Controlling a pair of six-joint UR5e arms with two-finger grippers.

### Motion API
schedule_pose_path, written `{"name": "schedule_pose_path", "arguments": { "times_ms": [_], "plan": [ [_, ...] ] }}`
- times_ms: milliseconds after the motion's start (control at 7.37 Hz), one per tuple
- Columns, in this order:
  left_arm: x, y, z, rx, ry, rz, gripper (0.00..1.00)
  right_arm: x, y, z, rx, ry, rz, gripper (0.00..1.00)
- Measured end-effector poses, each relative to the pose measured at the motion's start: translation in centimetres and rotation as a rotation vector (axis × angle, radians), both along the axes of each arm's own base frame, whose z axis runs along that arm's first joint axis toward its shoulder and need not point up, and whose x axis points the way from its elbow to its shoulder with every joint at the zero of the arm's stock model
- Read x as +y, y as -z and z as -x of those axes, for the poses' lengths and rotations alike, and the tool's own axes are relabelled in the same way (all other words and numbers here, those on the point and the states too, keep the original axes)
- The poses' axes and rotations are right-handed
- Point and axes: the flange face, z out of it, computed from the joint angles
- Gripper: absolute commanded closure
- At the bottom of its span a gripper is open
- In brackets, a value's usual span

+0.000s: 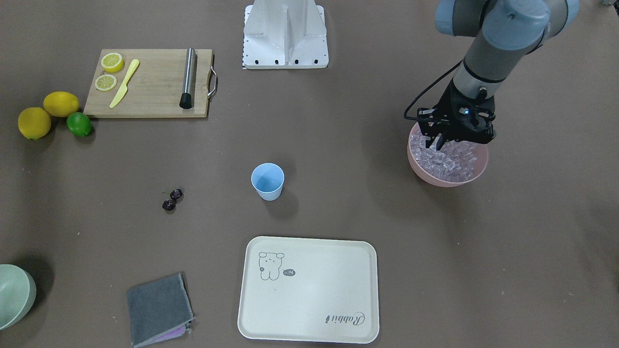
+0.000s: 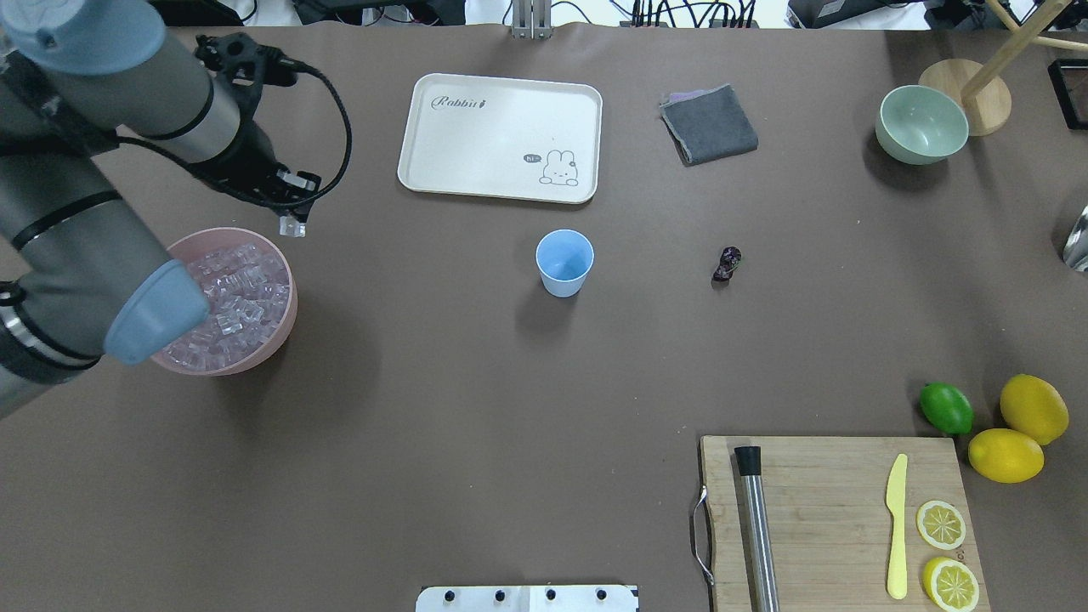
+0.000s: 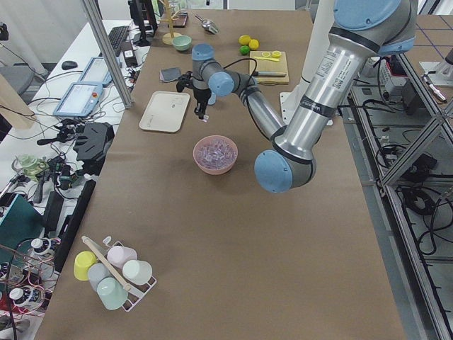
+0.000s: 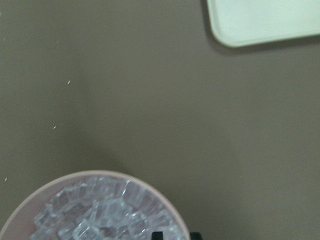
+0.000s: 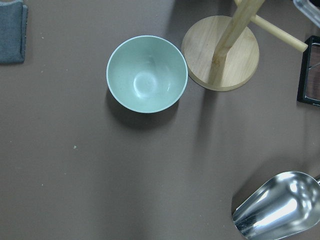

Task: Put ice and cherries in cup
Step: 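Carry the ice cube with the left gripper over the blue cup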

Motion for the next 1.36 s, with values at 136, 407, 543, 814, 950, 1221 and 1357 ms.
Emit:
{"name": "schedule_pose_path", "arguments": {
  "times_ms": [136,407,543,814,950,1221,1357],
  "plan": [
    [-1.4,2.8,-1.8,0.021,0.018,0.011,1.0,0.0,0.0,0.0,0.0,0.0,0.001,0.0],
    [-2.3,7.5,-7.5,0.098,0.061,0.062,1.0,0.0,0.1,0.1,-0.002,-0.001,0.001,0.0],
    [-2.6,8.8,-10.0,0.127,0.073,0.082,1.0,0.1,0.3,0.1,-0.004,-0.004,0.0,0.0],
    [-1.3,11.3,-14.9,0.161,0.124,0.106,1.0,0.3,1.1,0.1,-0.007,-0.006,-0.014,0.0],
    [0.4,12.6,-17.3,0.167,0.152,0.104,1.0,0.5,1.7,0.1,-0.007,-0.006,-0.026,0.0],
    [2.9,14.7,-20.3,0.183,0.19,0.083,1.0,1.4,1.1,-0.1,-0.006,-0.003,-0.019,0.0],
    [3.2,15.1,-20.7,0.187,0.196,0.071,1.0,2.0,0.4,-0.3,-0.005,-0.004,-0.009,0.0]
  ]
}}
